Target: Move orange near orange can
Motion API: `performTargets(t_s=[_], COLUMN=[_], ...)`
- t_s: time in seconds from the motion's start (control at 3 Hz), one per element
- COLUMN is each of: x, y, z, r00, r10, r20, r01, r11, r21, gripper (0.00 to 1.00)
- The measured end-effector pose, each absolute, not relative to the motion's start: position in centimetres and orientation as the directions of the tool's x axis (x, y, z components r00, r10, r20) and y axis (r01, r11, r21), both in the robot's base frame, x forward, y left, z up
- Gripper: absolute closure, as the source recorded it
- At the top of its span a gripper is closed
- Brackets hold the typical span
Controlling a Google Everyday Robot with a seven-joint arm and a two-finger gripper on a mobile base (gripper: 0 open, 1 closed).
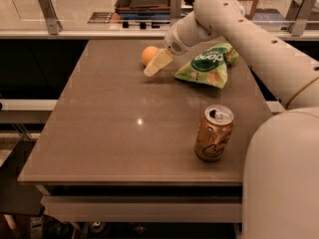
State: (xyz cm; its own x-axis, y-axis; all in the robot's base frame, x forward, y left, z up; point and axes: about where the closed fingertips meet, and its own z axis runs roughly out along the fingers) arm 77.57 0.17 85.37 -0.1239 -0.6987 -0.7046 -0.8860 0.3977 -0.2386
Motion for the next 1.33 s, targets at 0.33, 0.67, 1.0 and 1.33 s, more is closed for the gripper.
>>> performTargets(t_s=[0.33, 0.67, 1.0, 1.33], x=[77.6, 77.61, 77.63, 77.08], y=[0.38, 0.39, 0.47, 0.9], z=[84.49, 84.43, 84.14, 84.81], r00=[-0.113, -0.112, -0.122, -0.136], r10=[-0.711, -0.712, -0.72, -0.73], r20=[-0.694, -0.693, -0.683, -0.67], r01=[-0.895, -0.895, -0.893, -0.898], r11=[0.376, 0.375, 0.38, 0.377], r21=[-0.241, -0.241, -0.24, -0.229], gripper=[0.0, 0.0, 0.19, 0.41])
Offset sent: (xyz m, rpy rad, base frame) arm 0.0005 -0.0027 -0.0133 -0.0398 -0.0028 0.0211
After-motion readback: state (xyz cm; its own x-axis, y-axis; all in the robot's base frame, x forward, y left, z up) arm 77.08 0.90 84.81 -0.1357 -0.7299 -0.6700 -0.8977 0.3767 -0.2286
